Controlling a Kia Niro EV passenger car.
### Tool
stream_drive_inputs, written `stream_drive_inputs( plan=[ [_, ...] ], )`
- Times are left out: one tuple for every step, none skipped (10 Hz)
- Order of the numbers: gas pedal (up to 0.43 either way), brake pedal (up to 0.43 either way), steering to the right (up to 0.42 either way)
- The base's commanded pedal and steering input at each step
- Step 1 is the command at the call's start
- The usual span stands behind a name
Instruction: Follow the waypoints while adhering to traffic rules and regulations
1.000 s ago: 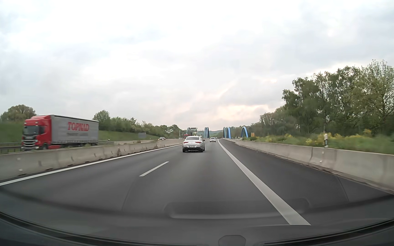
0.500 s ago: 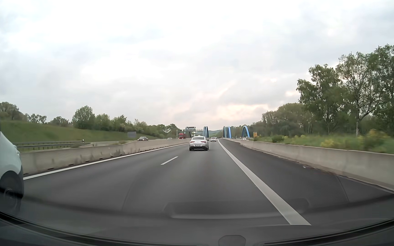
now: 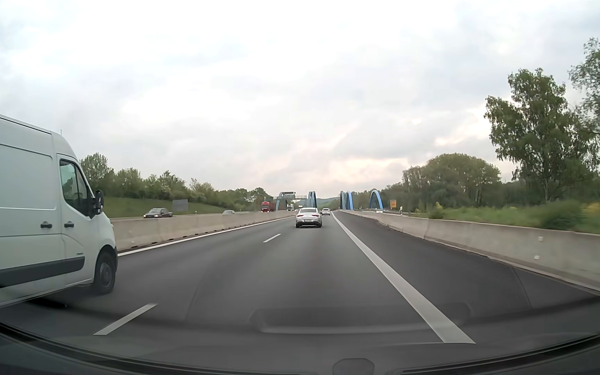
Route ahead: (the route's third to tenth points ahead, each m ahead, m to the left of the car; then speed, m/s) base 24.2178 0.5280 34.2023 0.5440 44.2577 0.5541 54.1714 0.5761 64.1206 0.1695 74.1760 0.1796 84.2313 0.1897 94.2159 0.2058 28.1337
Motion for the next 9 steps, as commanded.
stream_drive_inputs(
  plan=[
    [0.240, 0.000, -0.001],
    [0.240, 0.000, -0.001],
    [0.240, 0.000, -0.001],
    [0.240, 0.000, -0.001],
    [0.220, 0.000, -0.001],
    [0.209, 0.000, -0.001],
    [0.209, 0.000, -0.001],
    [0.209, 0.000, 0.000],
    [0.209, 0.000, 0.000]
  ],
)
